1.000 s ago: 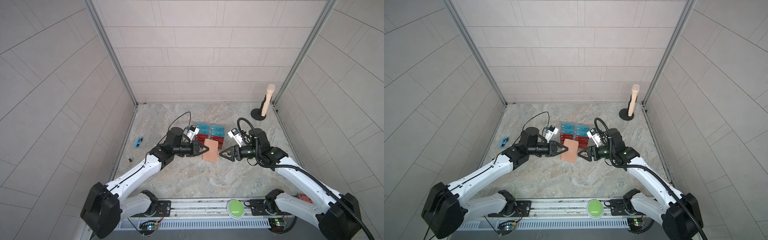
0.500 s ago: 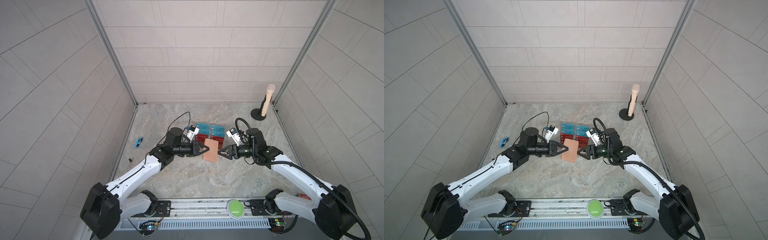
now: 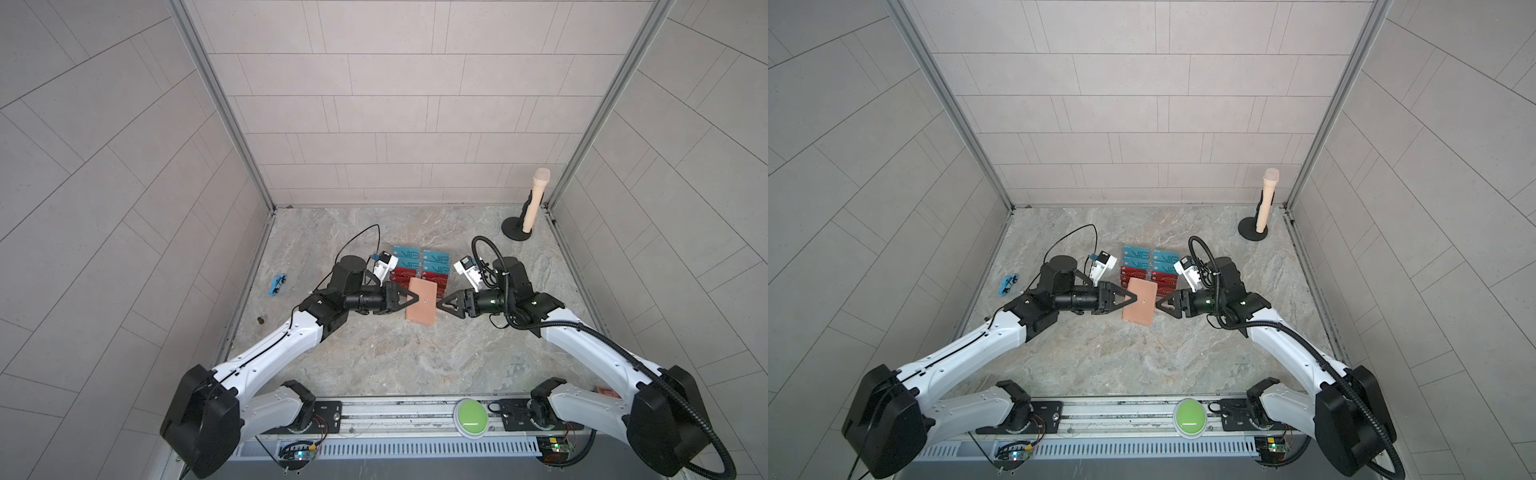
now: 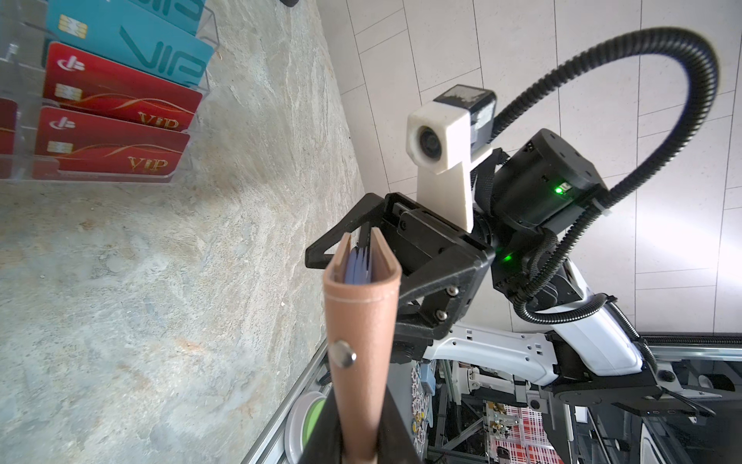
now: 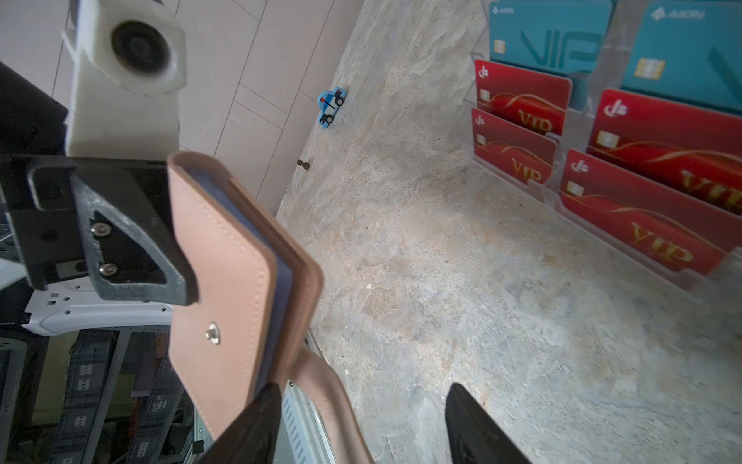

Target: Put the credit cards into the card holder

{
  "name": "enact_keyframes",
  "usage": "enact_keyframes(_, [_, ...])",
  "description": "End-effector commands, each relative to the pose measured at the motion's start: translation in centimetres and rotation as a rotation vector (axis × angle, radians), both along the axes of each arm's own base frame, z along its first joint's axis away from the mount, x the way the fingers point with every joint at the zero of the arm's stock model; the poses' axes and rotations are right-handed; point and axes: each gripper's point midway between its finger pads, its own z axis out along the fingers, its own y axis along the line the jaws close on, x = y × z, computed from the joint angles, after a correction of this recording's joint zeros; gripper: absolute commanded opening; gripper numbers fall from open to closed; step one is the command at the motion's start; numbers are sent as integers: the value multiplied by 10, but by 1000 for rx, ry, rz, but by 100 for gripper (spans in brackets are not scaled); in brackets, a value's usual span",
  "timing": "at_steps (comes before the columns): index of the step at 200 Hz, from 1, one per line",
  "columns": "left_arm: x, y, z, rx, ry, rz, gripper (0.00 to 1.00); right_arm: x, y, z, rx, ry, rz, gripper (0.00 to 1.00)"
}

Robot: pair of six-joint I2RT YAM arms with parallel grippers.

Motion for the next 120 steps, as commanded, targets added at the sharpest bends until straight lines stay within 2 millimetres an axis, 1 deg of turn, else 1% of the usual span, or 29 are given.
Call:
enact_keyframes(1, [-5,-2,12,-34,-45,-26,17,-1,1,1,27,-9,11,67])
enact_keyframes(25, [-6,-2,12,-32,-44,-28,17,0,3,7,47,-16,18,67])
enact_keyframes(61, [-6,-3,10,-26,-41,-32,17,-4,9,18,73,-32,53,68])
enact_keyframes(120, [-9,-4,12,-32,-47,-45,17,-7,13,20,85,-28,80,68])
